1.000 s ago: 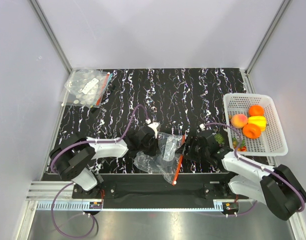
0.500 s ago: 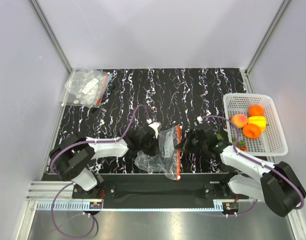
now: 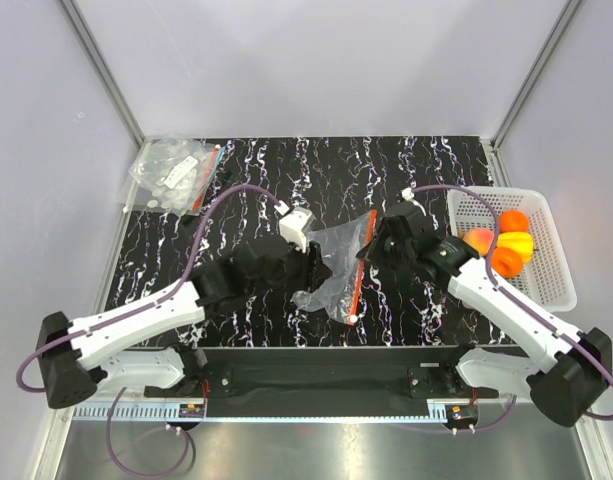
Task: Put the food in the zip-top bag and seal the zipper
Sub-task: Pick up the zipper food storage bag at the center of the board.
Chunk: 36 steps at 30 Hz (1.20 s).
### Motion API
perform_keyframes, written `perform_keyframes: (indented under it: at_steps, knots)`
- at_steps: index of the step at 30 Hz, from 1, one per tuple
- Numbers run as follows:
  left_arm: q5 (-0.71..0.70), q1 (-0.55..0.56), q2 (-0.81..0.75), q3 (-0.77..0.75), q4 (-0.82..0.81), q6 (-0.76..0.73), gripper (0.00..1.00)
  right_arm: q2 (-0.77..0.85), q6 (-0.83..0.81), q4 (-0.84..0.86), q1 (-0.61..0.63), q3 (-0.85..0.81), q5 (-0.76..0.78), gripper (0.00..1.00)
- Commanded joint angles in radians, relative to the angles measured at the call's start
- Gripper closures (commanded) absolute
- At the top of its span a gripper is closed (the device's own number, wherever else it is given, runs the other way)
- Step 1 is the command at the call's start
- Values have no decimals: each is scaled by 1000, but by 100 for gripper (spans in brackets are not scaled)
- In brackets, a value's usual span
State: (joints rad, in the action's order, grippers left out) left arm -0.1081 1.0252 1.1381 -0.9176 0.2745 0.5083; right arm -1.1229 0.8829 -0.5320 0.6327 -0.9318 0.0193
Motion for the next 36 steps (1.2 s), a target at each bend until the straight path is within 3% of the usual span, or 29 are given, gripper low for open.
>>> perform_keyframes:
  at_steps: [1,7,25,36]
  knots:
    - [-76,24,-44,-56,52,-39,48,-70,108,-250,39,-143,218,100]
    - [-108,61,26,-118,37,-120,44,-236,271,-488,68,-340,312,100]
    - [-70,163,169,-174,-87,-298,40,-267,306,-442,81,-369,271,100]
    - [-151,211,265,-228,-66,-338,39,-247,306,-428,84,-361,257,100]
